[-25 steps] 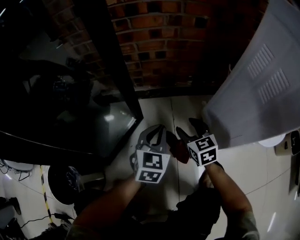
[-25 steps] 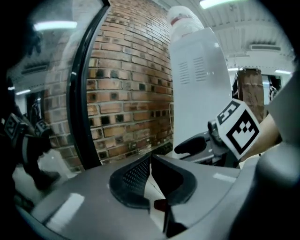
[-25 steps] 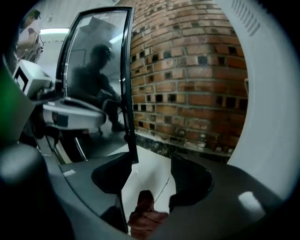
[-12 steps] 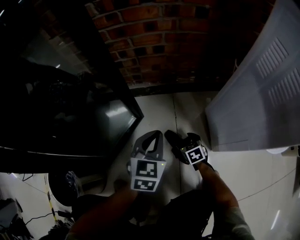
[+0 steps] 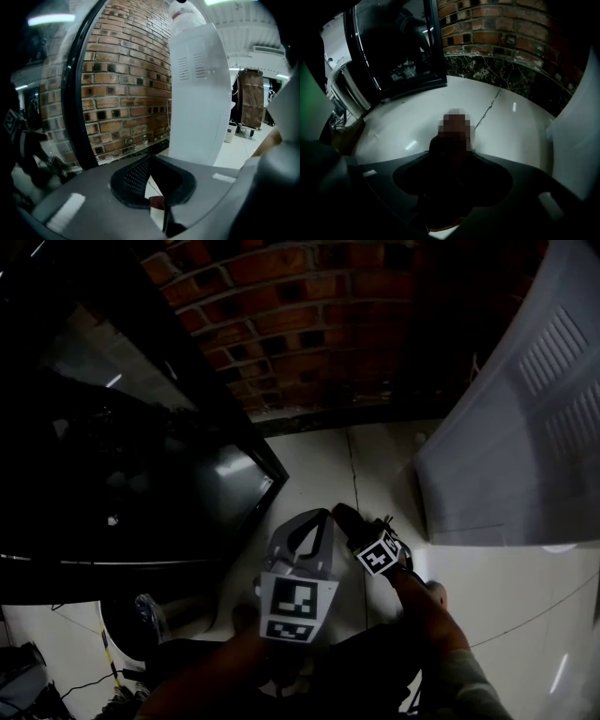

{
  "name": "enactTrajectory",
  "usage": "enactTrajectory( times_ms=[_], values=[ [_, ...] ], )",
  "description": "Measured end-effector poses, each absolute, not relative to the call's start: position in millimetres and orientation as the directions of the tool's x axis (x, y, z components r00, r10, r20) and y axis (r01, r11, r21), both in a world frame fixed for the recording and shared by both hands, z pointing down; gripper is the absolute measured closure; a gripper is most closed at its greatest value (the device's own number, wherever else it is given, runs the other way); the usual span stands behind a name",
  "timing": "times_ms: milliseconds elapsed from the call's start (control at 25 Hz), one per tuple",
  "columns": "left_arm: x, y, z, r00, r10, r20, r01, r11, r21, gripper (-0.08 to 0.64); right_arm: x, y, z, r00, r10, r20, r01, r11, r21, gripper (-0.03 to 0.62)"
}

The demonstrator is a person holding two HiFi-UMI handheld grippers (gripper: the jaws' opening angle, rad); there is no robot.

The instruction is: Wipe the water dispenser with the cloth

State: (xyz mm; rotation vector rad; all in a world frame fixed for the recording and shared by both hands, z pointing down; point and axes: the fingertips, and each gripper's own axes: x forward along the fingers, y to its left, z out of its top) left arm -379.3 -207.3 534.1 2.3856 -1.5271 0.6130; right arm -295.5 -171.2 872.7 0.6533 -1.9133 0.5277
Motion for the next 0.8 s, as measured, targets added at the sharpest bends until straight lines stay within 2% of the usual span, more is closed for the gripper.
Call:
enactTrajectory(
  times_ms=[80,200,280,440,640,800],
  values=[
    [-381.2,-207.5,533.3,0.362,-0.805,0.469,-0.905,-0.424,-0.029,0.560,-295.9,-167.4,872.6,-0.351,-0.195,0.916,-0.638,0.766,-0.081,0.367],
    [-382.3,-205.7,531.2,0.354,-0.810,0.467,-0.908,-0.418,-0.037,0.560,-291.5,-160.0,869.4,-0.348,-0.173,0.922,-0.628,0.773,-0.092,0.479],
    [-381.5,-205.0,527.5,0.351,-0.815,0.462,-0.909,-0.415,-0.043,0.560,-286.2,-155.3,863.3,-0.345,-0.163,0.924,-0.639,0.762,-0.104,0.515],
    [-372.6,-207.6,510.9,0.364,-0.827,0.429,-0.907,-0.420,-0.040,0.560,-274.2,-150.4,835.6,-0.391,-0.194,0.899,-0.710,0.686,-0.161,0.528],
    [-357.9,-218.0,475.9,0.380,-0.857,0.347,-0.914,-0.407,-0.003,0.560,-271.3,-176.3,749.5,-0.474,-0.366,0.801,-0.757,0.633,-0.159,0.531],
    [-347.8,-224.7,440.9,0.393,-0.880,0.268,-0.917,-0.398,0.038,0.560,-266.8,-202.3,648.7,-0.490,-0.526,0.696,-0.773,0.631,-0.067,0.532]
  ],
)
